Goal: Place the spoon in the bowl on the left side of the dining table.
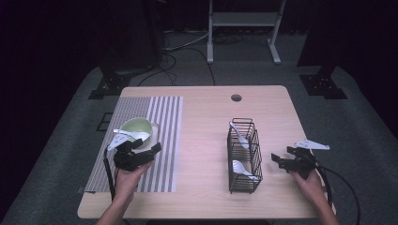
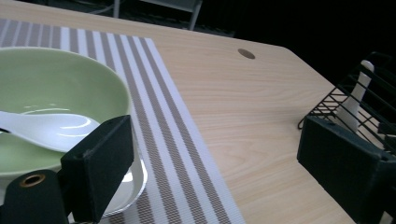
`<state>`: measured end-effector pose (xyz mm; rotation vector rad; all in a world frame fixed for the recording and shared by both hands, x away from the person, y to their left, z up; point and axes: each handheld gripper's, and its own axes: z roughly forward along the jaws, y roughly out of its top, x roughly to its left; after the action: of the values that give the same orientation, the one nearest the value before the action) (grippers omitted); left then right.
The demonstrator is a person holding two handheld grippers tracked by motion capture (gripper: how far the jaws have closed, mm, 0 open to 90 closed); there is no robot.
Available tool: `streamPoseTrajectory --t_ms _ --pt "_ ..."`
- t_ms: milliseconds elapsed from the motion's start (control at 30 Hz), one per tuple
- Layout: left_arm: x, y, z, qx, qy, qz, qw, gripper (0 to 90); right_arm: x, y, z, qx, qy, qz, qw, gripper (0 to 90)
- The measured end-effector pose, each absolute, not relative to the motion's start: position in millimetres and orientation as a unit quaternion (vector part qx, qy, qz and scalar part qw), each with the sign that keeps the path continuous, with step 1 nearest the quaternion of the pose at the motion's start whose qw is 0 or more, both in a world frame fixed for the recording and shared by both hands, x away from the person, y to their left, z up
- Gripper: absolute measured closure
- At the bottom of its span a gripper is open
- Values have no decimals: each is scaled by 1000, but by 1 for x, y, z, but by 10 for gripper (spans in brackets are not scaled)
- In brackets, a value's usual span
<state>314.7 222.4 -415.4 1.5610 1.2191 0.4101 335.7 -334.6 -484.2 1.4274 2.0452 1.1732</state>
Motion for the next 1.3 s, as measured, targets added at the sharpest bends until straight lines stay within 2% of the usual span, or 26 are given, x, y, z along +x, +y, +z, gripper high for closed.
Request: streamPoseTrajectory --t_ms 867,1300 --pt "307 174 -432 688 478 139 528 99 335 -334 -484 508 728 418 192 165" --pt "299 166 -441 697 466 133 528 99 334 -336 -484 507 725 424 193 165"
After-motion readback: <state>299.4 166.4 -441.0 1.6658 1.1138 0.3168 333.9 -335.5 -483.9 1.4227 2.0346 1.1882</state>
